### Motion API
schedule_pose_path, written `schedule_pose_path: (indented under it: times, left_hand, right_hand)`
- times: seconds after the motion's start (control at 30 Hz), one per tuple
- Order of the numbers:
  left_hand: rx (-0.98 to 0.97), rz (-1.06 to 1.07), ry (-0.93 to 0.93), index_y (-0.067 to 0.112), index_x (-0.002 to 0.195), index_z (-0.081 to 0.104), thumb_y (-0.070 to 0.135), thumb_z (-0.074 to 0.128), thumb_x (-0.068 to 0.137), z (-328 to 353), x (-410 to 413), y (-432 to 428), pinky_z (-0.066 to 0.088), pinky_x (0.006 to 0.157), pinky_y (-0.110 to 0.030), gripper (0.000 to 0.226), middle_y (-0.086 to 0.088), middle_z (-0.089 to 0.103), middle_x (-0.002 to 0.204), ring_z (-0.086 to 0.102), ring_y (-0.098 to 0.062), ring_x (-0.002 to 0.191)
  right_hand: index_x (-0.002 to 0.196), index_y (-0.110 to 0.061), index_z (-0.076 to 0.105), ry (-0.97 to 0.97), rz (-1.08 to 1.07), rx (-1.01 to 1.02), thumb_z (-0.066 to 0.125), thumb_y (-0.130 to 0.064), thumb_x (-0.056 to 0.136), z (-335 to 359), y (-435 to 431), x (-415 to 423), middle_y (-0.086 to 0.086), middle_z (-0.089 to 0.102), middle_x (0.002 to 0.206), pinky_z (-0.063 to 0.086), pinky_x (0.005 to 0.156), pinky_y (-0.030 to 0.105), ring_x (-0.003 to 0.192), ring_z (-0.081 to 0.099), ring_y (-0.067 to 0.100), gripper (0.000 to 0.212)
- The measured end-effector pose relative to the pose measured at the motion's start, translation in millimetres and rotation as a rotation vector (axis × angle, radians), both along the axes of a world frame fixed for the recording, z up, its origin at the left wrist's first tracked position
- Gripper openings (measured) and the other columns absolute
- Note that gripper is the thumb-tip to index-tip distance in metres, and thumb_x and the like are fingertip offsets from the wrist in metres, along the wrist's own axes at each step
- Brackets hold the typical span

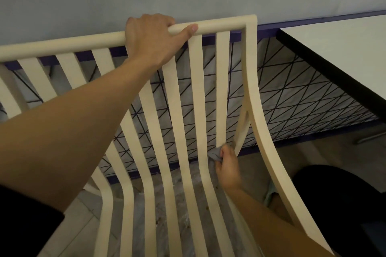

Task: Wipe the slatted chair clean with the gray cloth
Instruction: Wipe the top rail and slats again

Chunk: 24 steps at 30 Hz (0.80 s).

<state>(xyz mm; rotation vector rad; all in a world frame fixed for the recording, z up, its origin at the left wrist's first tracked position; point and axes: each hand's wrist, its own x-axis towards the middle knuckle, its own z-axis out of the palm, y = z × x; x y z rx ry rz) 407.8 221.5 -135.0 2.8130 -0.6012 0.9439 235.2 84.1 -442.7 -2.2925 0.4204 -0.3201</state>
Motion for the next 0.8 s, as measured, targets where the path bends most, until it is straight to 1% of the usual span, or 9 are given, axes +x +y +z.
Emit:
schedule_pose_path:
  times: [0.1, 0.17, 0.23, 0.3, 0.43, 0.53, 0.63, 0.7, 0.8]
  left_hand:
    - [0.023, 0.011, 0.017, 0.026, 0.081, 0.059, 0.080, 0.022, 0.085, 1.3, -0.1, -0.2, 0.030, 0.074, -0.038, 0.066, 0.002, 0.042, 0.058, 0.048, -0.026, 0.066]
    - [0.043, 0.027, 0.022, 0.026, 0.081, 0.058, 0.079, 0.021, 0.086, 2.3, 0.4, 0.4, 0.032, 0.074, -0.038, 0.065, 0.000, 0.043, 0.058, 0.048, -0.027, 0.066]
    - [0.054, 0.031, 0.028, 0.026, 0.085, 0.059, 0.078, 0.021, 0.087, 3.4, -1.8, 1.0, 0.034, 0.078, -0.041, 0.064, -0.002, 0.050, 0.064, 0.050, -0.028, 0.068]
    - [0.077, 0.014, 0.057, 0.026, 0.091, 0.058, 0.074, 0.024, 0.089, 6.6, -7.5, 2.8, 0.033, 0.082, -0.042, 0.059, -0.003, 0.055, 0.073, 0.050, -0.028, 0.071]
    - [0.027, -0.076, 0.201, 0.026, 0.122, 0.054, 0.063, 0.043, 0.089, 7.8, -18.9, 13.6, 0.030, 0.095, -0.045, 0.051, -0.007, 0.060, 0.111, 0.052, -0.032, 0.105]
    - [0.011, -0.151, 0.304, 0.025, 0.149, 0.030, 0.050, 0.056, 0.089, 5.7, -44.8, 24.4, 0.016, 0.116, -0.045, 0.071, -0.005, 0.032, 0.153, 0.025, -0.028, 0.141]
    - [-0.135, -0.238, 0.467, 0.026, 0.151, 0.026, 0.036, 0.061, 0.091, -16.7, -93.6, 41.3, 0.011, 0.120, -0.040, 0.071, 0.004, 0.009, 0.161, 0.005, -0.019, 0.148]
    - [-0.245, -0.239, 0.632, 0.025, 0.146, 0.038, 0.030, 0.061, 0.092, -46.7, -138.6, 55.4, 0.023, 0.117, -0.036, 0.060, 0.001, 0.028, 0.156, 0.024, -0.018, 0.144]
    - [-0.529, -0.161, 0.998, 0.018, 0.125, 0.061, 0.018, 0.061, 0.093, -102.1, -223.6, 78.6, 0.043, 0.103, -0.028, 0.033, 0.001, 0.064, 0.123, 0.057, -0.010, 0.111]
  right_hand:
    - [0.066, -0.026, 0.034, -0.027, -0.109, 0.130, 0.047, -0.026, 0.085, -23.1, 5.6, -10.6, 0.002, 0.034, 0.068, 0.038, 0.074, 0.035, 0.066, 0.037, 0.018, 0.023]
    - [0.066, -0.026, 0.039, 0.094, -0.060, 0.042, 0.047, -0.031, 0.083, -29.6, 6.6, -11.9, 0.002, 0.044, 0.072, 0.042, 0.079, 0.043, 0.073, 0.047, 0.024, 0.019]
    - [0.085, -0.035, 0.050, 0.292, 0.063, -0.100, 0.050, -0.020, 0.088, -22.6, 6.8, -18.6, 0.005, 0.051, 0.094, 0.046, 0.083, 0.044, 0.091, 0.054, 0.030, 0.016]
    - [0.118, -0.021, 0.052, 0.414, 0.081, -0.169, 0.048, -0.011, 0.093, -16.1, 6.1, -24.5, 0.010, 0.051, 0.117, 0.046, 0.087, 0.041, 0.106, 0.055, 0.032, 0.028]
    - [0.129, -0.012, 0.045, 0.628, 0.104, -0.228, 0.044, -0.022, 0.101, 0.6, 10.2, -44.1, 0.010, 0.049, 0.130, 0.049, 0.092, 0.037, 0.114, 0.057, 0.027, 0.030]
    - [0.116, -0.013, 0.054, 0.678, 0.099, 0.056, 0.054, -0.038, 0.095, 12.4, 6.9, -67.0, 0.008, 0.058, 0.120, 0.052, 0.089, 0.035, 0.108, 0.060, 0.026, 0.032]
    - [0.088, -0.016, 0.051, 0.655, 0.053, 0.393, 0.061, -0.020, 0.091, 27.8, 6.2, -93.8, 0.008, 0.059, 0.102, 0.054, 0.085, 0.038, 0.101, 0.062, 0.029, 0.012]
    - [0.079, -0.014, 0.050, 0.593, -0.004, 0.580, 0.056, 0.000, 0.091, 41.4, 11.1, -112.1, 0.012, 0.058, 0.091, 0.057, 0.078, 0.041, 0.086, 0.063, 0.029, 0.019]
    - [0.100, -0.009, 0.065, 0.509, 0.072, 0.866, 0.059, -0.001, 0.091, 80.7, 30.6, -146.4, 0.019, 0.068, 0.096, 0.056, 0.060, 0.033, 0.079, 0.066, 0.027, 0.013]
